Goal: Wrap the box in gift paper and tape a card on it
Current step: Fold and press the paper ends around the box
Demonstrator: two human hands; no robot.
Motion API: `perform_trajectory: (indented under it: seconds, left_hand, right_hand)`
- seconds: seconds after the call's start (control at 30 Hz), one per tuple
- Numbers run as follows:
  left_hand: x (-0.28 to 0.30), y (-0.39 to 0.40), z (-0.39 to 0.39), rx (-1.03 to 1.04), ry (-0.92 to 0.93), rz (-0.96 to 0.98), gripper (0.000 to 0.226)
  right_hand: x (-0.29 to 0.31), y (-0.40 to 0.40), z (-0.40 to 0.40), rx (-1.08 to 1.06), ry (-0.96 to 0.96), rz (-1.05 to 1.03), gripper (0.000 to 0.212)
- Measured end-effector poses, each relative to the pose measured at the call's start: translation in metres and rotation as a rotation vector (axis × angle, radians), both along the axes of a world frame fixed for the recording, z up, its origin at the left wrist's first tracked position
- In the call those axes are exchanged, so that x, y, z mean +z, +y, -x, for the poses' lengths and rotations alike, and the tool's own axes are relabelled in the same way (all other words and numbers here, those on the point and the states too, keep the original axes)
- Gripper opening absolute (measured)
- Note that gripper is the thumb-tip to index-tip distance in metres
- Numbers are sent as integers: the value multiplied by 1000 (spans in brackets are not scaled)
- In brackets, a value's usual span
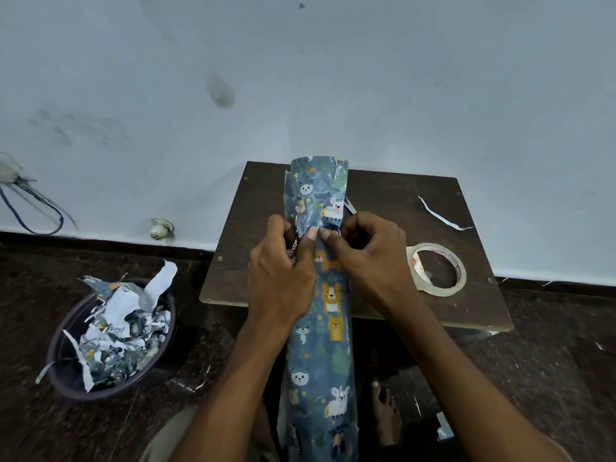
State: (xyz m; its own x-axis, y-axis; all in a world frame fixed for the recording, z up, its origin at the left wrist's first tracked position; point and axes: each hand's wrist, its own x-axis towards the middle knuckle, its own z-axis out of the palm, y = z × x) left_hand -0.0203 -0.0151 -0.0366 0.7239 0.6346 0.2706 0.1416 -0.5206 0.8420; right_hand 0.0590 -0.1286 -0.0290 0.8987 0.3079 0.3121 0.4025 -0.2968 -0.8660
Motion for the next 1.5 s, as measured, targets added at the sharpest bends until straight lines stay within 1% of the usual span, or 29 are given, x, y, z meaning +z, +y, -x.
perform_trajectory:
  seconds: [0.1,0.17,0.27,0.37,0.47,0.53,0.6,0.7,0.8,0.9,1.0,1.1,1.2,1.27,1.3,1.37,1.4,1.43,1.5]
  left_hand:
    - [1,-2,1,-59,45,-35,29]
    - [1,-2,2,-76,53,-46,30]
    - [-1,0,2,-81,35,-76,29]
    - [-2,-1,1,-98,27,-123,22]
    - [-4,0,0,-95,33,-120,27]
    - [-5,2,0,-94,34,-94,30]
    - [-6,3,-1,-89,20,-50,32]
    - [-5,0,-3,-99,-42,17,37]
    - [-5,-3,-6,-108,-102,99,36]
    - [-4,-4,-8,-99,-133,191,33]
    - [-5,-2,-9,-47,-171,355,33]
    - [-5,-1,-11,-13,-205,513,35]
    - [-5,-3,-10,-52,-177,553,35]
    - [-7,-3,-11,-106,-156,592,37]
    - [-5,-4,-10,-131,-145,628,43]
    - [-1,-6,-9,-149,-94,700,76]
    - [0,-7,-9,-152,-81,718,85]
    - [1,-7,-8,-154,-104,730,85]
    - [5,-7,-8,-137,-141,742,78]
  right_hand:
    - [3,1,3,39,85,-13,16]
    - [4,1,5,98,104,3,11]
    - [2,1,6,143,59,37,15]
    - [-1,3,9,150,-29,87,22]
    - [-3,5,10,142,-62,132,25]
    - [-3,6,9,146,-41,138,24]
    - [-2,7,7,157,15,108,20]
    - [0,7,7,149,102,11,19]
    - [0,6,6,136,167,-88,27]
    - [0,5,4,199,261,-143,33]
    - [1,1,2,302,364,-227,24]
    - [2,0,3,322,406,-295,15]
    - [3,1,4,328,447,-341,5]
    - [4,1,4,346,464,-357,4]
    - [4,0,4,352,461,-358,5]
    - [6,-1,5,358,465,-372,7]
    - [7,-1,5,351,476,-390,9]
    - [9,0,6,339,492,-417,12]
    - [13,1,8,313,541,-484,20]
